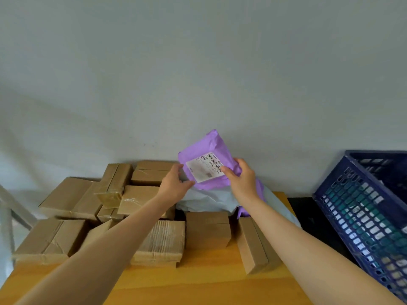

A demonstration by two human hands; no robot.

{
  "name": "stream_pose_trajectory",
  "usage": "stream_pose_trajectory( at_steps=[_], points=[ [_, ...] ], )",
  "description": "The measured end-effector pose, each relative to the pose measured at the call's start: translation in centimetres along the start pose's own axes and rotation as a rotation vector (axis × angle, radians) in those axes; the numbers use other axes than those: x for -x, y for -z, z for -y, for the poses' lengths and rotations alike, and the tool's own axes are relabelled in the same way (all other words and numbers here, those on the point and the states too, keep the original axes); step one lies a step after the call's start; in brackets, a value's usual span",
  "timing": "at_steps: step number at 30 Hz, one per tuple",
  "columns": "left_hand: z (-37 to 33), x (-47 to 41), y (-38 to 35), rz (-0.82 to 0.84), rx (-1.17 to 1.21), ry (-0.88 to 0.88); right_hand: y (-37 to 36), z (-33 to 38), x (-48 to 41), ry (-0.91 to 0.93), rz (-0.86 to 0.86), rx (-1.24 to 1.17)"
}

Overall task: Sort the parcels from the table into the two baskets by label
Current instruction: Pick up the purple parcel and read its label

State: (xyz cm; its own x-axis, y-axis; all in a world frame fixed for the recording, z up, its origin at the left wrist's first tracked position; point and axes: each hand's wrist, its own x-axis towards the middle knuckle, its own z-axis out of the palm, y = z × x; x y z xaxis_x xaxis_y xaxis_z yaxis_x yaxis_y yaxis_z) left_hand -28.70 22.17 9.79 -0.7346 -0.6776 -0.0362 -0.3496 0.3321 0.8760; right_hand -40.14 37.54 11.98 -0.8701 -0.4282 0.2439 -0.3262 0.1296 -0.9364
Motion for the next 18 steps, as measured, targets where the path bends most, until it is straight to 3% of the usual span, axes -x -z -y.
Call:
stream_pose_trajectory(
  at_steps=[3,7,11,15,18],
  points=[
    [-0.2,1.0,0.9,-0.027,-0.095,-0.088,0.4,1.1,1.3,-0.018,-0.025,-0.054],
    [-0.8,2.5,3.1,-0.033,-0.242,-0.308,1.3,2.1,2.6,-0.016,0.085,-0.035],
    [-1.2,2.9,5.5,0.092,-0.253,-0.302,2.0,2.8,3.9,-0.088,0.188,-0.090],
    [-0.7,3.4,7.0,0.247,-0.028,-0.228,2.6,3.8,5.5,-0.131,0.225,-0.137],
    [-0.3,4.2,7.4,0.307,0.012,-0.212,2.9,4.0,6.3,-0.146,0.204,-0.148]
  ],
)
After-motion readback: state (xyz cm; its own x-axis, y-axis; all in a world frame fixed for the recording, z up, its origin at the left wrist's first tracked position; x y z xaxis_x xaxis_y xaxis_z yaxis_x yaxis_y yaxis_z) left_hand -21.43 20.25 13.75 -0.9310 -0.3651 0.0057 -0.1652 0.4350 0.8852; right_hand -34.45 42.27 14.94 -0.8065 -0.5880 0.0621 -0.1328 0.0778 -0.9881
